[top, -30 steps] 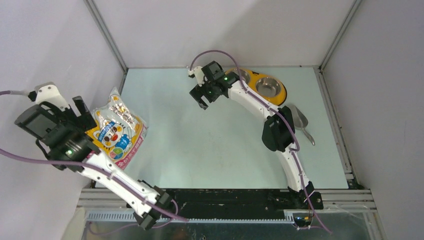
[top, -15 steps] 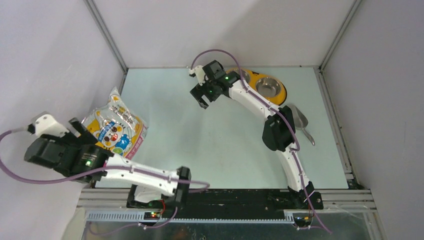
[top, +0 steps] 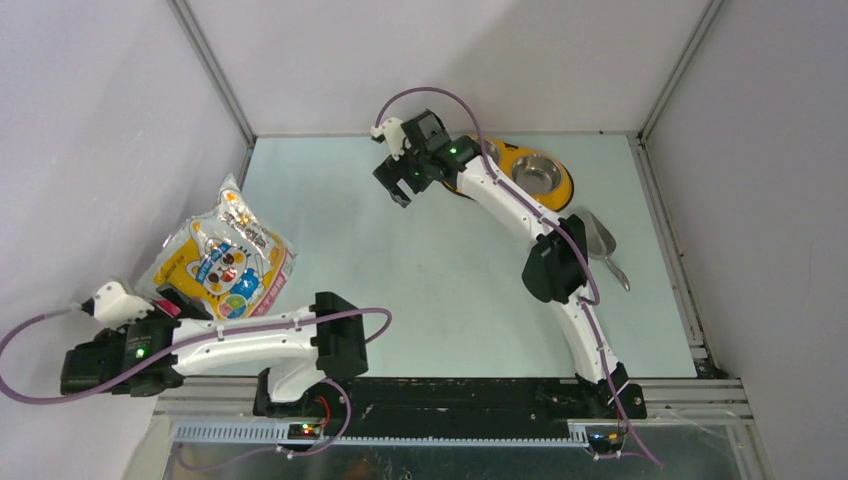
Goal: Serve the pet food
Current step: Move the pet food bag to the center of the board.
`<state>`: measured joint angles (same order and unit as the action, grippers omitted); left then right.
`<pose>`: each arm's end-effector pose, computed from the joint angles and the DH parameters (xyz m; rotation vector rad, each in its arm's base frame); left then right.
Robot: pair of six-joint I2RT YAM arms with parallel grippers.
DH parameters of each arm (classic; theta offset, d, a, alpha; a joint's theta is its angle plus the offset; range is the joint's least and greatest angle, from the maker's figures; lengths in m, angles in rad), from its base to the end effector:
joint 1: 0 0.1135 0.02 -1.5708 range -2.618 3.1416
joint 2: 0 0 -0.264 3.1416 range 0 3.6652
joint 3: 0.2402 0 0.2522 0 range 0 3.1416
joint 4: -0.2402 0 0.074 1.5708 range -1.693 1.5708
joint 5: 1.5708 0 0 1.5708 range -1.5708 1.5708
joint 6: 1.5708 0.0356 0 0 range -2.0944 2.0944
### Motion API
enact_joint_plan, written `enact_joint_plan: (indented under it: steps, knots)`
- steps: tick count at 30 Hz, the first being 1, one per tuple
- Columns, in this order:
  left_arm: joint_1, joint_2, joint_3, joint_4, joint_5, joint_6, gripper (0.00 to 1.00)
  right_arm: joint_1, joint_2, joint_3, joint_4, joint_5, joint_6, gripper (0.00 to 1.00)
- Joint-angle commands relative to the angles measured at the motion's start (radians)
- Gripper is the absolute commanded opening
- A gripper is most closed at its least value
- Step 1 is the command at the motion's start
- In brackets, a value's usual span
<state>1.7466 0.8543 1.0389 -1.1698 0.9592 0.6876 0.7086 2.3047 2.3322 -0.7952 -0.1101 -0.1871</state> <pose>0.0062 0.1317 0.3378 -0.7586 1.9330 0.2106 0.3913 0.3406 0.3003 -1.0739 2.1076 0.3848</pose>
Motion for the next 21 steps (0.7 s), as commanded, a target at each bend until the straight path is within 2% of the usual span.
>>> enact_joint_plan:
  steps: [1, 5, 12, 17, 21]
  knots:
    - [0.036, -0.025, -0.064, 0.079, 0.028, 0.032, 0.98, 0.015, 0.022, 0.060, 0.026, 0.017, -0.017, 1.00]
    - [0.049, -0.003, -0.134, 0.152, -0.003, 0.030, 0.98, 0.016, 0.030, 0.075, 0.038, 0.022, -0.012, 0.99]
    - [0.051, -0.032, -0.288, 0.279, 0.053, 0.119, 0.98, 0.011, 0.050, 0.078, 0.165, 0.036, 0.046, 1.00]
    - [0.050, -0.086, -0.411, 0.537, 0.040, 0.028, 0.98, 0.020, 0.101, 0.128, 0.245, -0.020, 0.134, 1.00]
    - [0.048, -0.062, -0.466, 0.658, 0.035, -0.024, 0.98, 0.055, 0.149, 0.147, 0.285, -0.054, 0.162, 1.00]
